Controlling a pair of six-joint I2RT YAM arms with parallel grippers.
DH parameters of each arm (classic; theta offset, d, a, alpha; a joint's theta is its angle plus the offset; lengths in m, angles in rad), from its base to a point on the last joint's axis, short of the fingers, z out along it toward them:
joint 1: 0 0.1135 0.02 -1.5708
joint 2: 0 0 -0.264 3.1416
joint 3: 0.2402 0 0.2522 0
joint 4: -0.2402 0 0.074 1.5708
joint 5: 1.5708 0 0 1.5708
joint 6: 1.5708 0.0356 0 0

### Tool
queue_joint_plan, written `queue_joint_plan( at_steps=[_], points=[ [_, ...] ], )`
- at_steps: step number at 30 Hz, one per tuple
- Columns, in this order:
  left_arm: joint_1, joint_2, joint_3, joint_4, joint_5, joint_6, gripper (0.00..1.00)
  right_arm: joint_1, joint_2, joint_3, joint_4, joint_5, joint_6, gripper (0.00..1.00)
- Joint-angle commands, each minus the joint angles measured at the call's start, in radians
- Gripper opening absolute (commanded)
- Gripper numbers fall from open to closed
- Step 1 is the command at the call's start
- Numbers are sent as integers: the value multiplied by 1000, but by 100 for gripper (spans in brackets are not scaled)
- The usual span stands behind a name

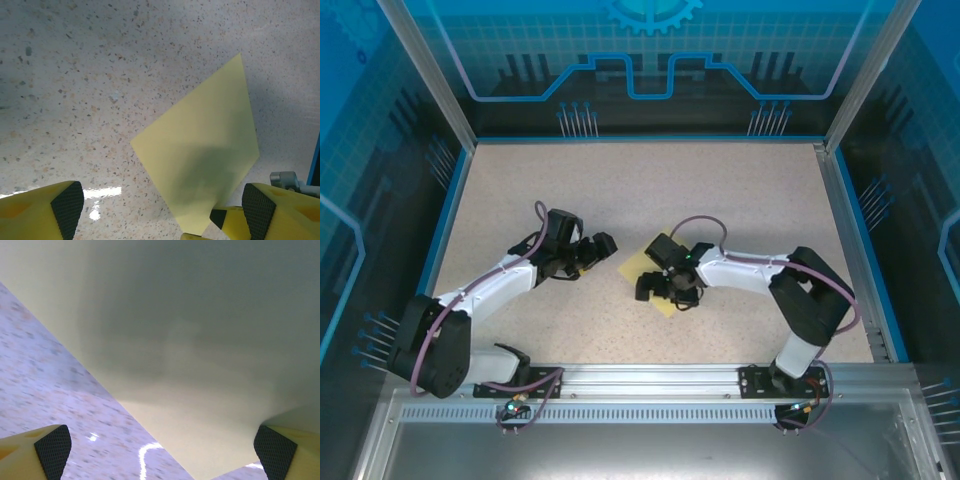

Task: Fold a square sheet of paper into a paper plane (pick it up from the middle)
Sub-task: Move the square sheet of paper to the center of the table, then fold the square sheet of paper in half at the center of the table.

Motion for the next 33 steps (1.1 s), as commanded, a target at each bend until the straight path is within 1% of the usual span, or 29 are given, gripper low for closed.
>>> queue_joint_plan(
  at_steps=[1, 3, 5, 7, 9, 13, 15, 18, 22, 33],
  points=[
    [1, -20, -16, -45, -47, -17, 88, 12, 104, 68, 94, -51, 14, 99],
    [12, -31, -22, -55, -63, -33, 88, 7, 116, 148, 25, -18, -39, 100],
    [42, -47, -32, -62, -63, -53, 88, 10, 90, 219, -74, 38, -129, 100],
    [84, -75, -57, -67, -60, -72, 90, -1, 62, 278, -177, 77, -266, 100],
    [123, -104, -77, -63, -47, -73, 91, -29, 70, 345, -281, 90, -415, 99],
    [180, -139, -92, -85, -41, -63, 93, -74, 179, 476, -420, 117, -661, 99],
    [193, -147, -97, -95, -43, -65, 95, -94, 233, 531, -442, 120, -735, 100],
    [198, -155, -109, -96, -43, -73, 99, -124, 294, 597, -447, 112, -810, 99],
    [199, -151, -112, -101, -40, -70, 99, -131, 381, 680, -475, 150, -863, 99],
    [201, -145, -111, -113, -45, -70, 99, -135, 469, 698, -495, 108, -909, 99]
  ],
)
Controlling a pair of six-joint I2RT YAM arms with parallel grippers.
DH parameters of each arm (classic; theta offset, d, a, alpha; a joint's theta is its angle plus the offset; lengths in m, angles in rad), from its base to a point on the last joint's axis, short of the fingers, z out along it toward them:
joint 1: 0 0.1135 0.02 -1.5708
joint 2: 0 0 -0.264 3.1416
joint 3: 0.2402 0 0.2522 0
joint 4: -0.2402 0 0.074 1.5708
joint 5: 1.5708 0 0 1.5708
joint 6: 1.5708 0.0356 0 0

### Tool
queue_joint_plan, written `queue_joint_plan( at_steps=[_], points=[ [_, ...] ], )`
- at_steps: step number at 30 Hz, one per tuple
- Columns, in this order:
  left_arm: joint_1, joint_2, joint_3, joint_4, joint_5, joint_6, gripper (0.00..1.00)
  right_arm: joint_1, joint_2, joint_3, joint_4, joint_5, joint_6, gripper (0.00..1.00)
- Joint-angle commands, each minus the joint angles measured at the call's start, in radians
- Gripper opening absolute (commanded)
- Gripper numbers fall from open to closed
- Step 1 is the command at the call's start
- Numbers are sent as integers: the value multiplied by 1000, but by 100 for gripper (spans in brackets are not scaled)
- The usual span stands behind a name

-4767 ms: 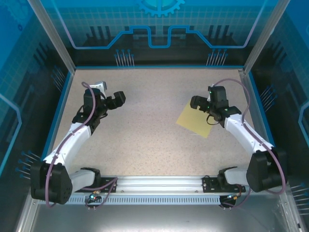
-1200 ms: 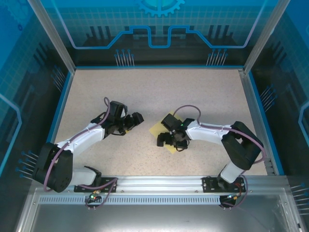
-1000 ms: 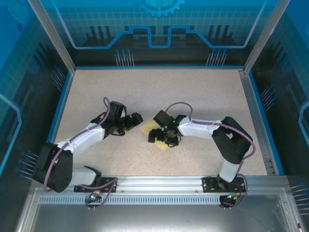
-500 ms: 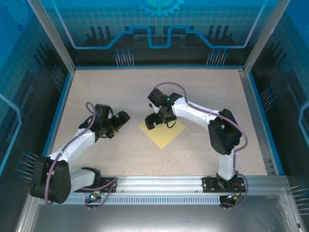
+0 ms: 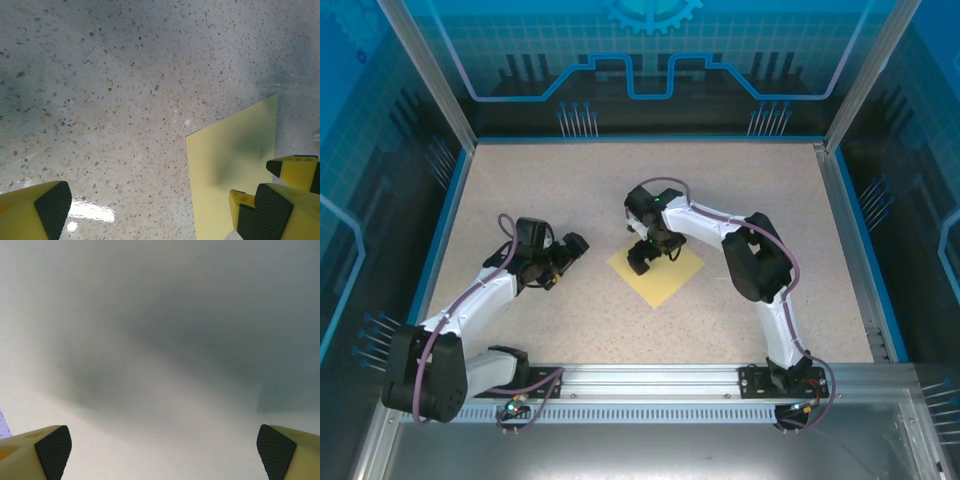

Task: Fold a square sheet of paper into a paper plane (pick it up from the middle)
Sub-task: Fold the square sheet of paper in half at the center of the table.

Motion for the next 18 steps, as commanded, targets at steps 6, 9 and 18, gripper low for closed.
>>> queue_joint_plan(
  at_steps=[6, 9, 18],
  points=[
    [7, 8, -5, -35, 1, -16, 98, 2, 94, 27, -62, 18, -30, 99],
    [7, 14, 3, -40, 2, -10, 99, 4, 114, 18, -61, 24, -30, 99],
    [7, 16, 8, -48, 0, 2, 98, 1, 135, -9, -55, 1, -16, 92]
  ],
)
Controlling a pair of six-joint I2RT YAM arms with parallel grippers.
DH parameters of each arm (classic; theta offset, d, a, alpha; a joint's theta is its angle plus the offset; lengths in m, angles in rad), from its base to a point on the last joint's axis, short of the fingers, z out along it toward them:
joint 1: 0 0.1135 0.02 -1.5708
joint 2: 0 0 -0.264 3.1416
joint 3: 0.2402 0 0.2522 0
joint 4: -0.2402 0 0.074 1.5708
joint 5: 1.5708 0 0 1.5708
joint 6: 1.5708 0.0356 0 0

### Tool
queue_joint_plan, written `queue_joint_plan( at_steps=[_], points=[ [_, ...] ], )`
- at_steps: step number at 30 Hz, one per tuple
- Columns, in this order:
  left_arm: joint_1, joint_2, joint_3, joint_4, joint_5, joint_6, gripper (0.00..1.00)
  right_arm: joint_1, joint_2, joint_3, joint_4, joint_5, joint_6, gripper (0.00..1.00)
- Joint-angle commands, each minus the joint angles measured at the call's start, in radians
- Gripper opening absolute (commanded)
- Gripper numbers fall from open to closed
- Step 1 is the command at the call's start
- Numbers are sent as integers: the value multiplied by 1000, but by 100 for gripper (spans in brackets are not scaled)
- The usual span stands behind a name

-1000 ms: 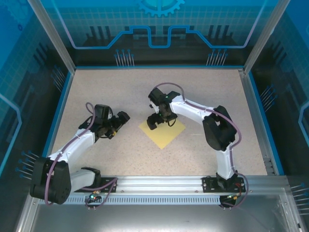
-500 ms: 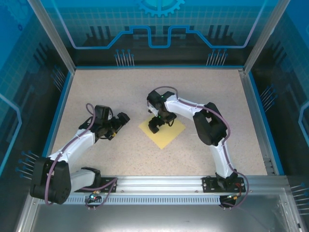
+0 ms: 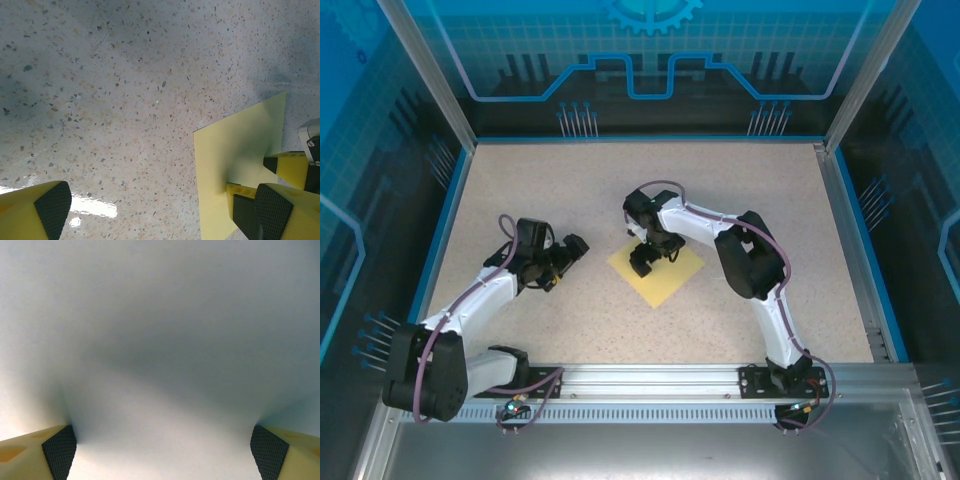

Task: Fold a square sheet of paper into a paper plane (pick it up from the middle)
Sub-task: Fold the square sheet of paper in half at the center of the table.

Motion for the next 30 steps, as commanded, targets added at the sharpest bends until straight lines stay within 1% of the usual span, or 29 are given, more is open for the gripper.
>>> queue_joint_plan(
  at_steps=[1, 9, 14, 17, 19, 22, 24, 26, 30],
  points=[
    [8, 9, 8, -30, -1, 1, 98, -1, 77, -37, -29, -15, 2, 92],
    [7, 23, 10, -32, 2, 1, 98, -1, 60, -44, -22, 0, 7, 87],
    [8, 25, 11, -31, 1, 7, 99, -1, 44, -43, -20, 0, 10, 87],
    [8, 29, 14, -32, 1, 8, 99, -1, 32, -36, -22, -5, 14, 86],
    [8, 32, 15, -31, 2, 8, 98, -1, 17, -35, -18, -12, 19, 82],
    [7, 33, 16, -33, 3, 11, 98, -3, -16, -35, -15, -31, 41, 74],
    [8, 33, 17, -32, 3, 12, 99, -3, -46, -35, -16, -81, 59, 63],
    [7, 33, 16, -32, 7, 13, 98, 2, -78, -43, -6, -105, 83, 53],
    [7, 38, 17, -24, 15, 19, 98, -2, -148, -76, 37, -186, 144, 28]
  ],
)
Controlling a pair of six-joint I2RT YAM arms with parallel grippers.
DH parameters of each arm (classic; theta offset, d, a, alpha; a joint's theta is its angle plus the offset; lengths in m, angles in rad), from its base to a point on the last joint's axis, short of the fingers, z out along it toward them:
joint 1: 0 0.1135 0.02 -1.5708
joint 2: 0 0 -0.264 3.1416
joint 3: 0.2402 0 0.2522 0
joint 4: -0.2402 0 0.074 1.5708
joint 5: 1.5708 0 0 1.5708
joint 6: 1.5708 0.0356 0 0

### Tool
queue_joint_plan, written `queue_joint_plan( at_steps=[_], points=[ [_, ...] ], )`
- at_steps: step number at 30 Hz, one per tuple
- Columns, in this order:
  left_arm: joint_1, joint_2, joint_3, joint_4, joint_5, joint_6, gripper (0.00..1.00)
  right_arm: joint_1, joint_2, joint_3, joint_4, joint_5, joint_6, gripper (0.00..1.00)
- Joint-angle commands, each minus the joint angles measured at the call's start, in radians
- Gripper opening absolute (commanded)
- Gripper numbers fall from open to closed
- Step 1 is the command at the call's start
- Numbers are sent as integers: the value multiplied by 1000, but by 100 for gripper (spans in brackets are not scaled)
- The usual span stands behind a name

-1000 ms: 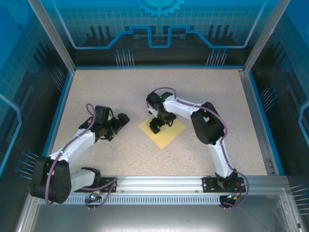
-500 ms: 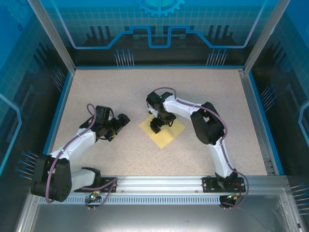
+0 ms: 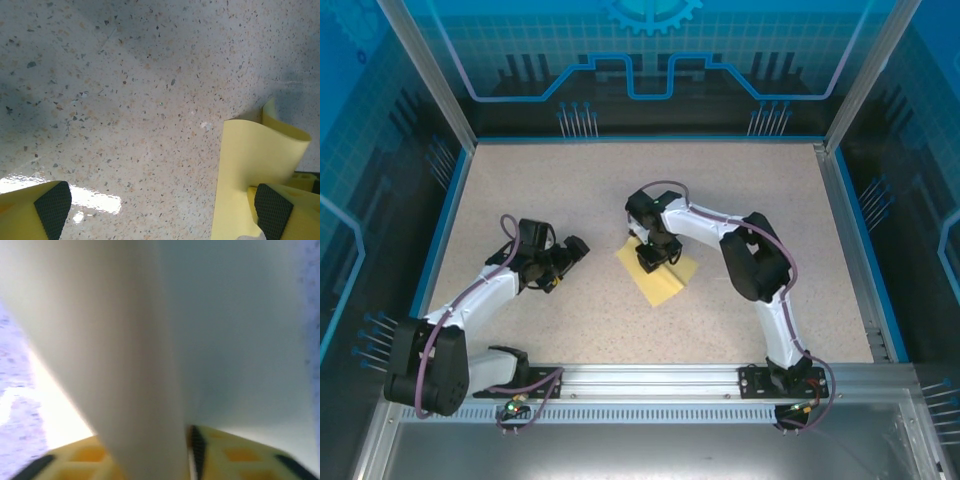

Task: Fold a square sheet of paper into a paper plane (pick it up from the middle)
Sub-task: Fold the square sheet of paper in half at the center of the table.

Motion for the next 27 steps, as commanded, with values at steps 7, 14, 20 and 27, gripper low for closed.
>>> queue_joint_plan(
  at_steps=[7, 14, 20, 27],
  points=[
    [-2, 10, 28, -13, 43, 47, 98, -59, -254, -170, 251, -450, 244, 18],
    [-98, 31, 74, 50, 52, 83, 90, -136, -261, -300, 430, -647, 387, 18],
    [-194, 106, 112, 144, 79, 77, 77, -192, -201, -370, 512, -741, 428, 18],
    [-267, 252, 137, 338, 191, 22, 47, -227, -155, -399, 504, -752, 399, 19]
  ],
)
